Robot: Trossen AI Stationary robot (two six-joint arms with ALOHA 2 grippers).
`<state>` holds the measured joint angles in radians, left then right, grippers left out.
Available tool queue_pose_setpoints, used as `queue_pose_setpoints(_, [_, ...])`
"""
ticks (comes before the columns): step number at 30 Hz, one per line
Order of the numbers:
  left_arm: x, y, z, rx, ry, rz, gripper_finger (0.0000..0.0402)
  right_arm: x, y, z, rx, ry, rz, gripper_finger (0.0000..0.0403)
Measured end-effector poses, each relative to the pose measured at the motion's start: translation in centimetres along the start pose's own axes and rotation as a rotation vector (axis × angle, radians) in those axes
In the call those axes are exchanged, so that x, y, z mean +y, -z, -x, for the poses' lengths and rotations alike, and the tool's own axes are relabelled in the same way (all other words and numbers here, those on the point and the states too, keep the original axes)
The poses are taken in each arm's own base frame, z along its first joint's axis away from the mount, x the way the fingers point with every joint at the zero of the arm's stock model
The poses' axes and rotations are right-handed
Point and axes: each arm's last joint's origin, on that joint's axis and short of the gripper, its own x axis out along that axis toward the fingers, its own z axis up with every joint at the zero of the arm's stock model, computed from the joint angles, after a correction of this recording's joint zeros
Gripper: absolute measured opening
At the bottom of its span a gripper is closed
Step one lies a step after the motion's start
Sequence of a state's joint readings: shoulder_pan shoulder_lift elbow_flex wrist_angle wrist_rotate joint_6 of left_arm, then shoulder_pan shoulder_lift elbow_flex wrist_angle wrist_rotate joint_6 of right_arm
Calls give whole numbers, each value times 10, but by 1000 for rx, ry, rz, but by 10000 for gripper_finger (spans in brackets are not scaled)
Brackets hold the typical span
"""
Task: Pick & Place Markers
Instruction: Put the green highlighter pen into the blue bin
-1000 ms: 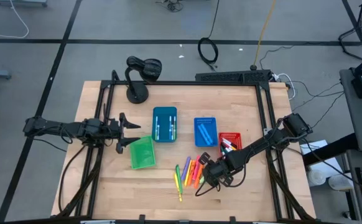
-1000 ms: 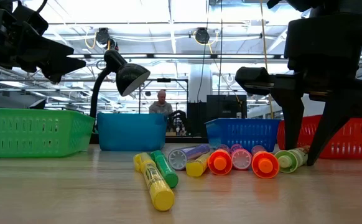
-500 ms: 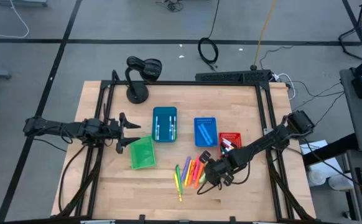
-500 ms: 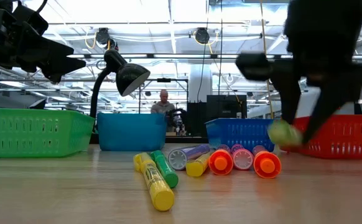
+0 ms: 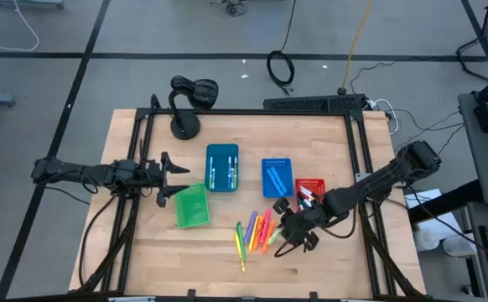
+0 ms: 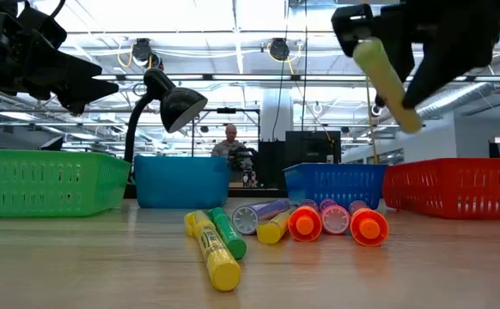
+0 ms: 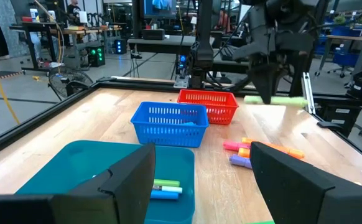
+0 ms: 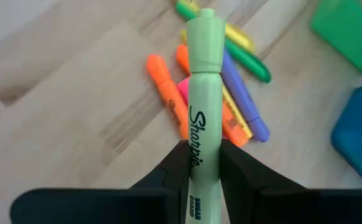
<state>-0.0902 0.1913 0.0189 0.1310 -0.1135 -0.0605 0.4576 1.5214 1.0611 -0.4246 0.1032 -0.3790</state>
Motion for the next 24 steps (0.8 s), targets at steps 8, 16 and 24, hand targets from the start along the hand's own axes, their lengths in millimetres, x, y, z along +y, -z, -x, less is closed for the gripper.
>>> queue_pose_setpoints(8, [0, 0, 0, 0, 0, 0, 267, -4, -2, 13, -42, 18, -238, 59])
queue_pose_setpoints(16, [0, 0, 0, 0, 0, 0, 267, -17, 4, 12, -35, 96, -635, 59])
queue_pose_setpoints(24, [0, 0, 0, 0, 0, 0, 267, -33, 11, 12, -27, 253, -802, 59])
